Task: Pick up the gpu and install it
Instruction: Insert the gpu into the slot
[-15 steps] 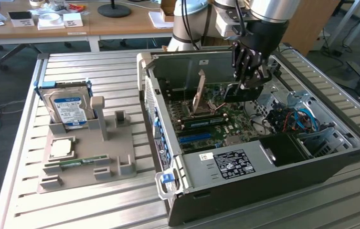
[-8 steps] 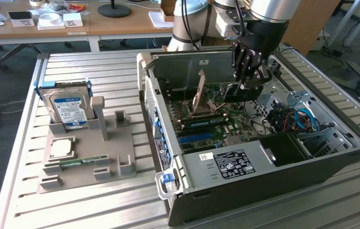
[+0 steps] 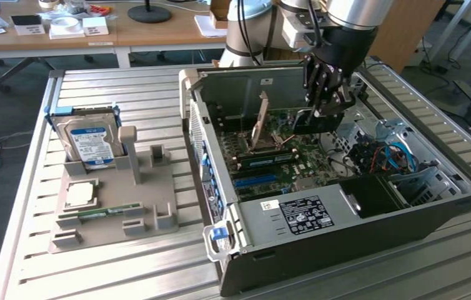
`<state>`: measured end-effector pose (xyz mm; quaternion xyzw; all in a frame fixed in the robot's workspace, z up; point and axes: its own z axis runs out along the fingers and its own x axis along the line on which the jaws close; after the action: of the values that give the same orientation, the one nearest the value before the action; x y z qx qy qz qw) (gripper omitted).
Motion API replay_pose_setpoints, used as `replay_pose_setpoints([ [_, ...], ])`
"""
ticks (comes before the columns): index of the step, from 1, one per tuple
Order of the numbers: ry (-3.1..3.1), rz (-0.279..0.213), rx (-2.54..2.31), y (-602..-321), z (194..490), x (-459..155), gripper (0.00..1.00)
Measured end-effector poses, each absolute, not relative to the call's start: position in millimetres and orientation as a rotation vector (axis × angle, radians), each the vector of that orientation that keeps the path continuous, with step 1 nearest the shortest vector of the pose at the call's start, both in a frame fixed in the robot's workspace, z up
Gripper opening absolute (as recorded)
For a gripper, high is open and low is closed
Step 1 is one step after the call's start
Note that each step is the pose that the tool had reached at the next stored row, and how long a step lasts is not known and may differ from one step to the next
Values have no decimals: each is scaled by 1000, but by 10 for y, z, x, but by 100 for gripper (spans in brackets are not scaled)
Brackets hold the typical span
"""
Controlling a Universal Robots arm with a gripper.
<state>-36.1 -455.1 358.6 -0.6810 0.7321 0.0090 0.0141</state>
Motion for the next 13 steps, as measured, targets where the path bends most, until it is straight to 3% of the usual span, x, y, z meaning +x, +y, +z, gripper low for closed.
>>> replay_pose_setpoints([
  [13,2266,29,-2136,-4551,3585,-361,26],
])
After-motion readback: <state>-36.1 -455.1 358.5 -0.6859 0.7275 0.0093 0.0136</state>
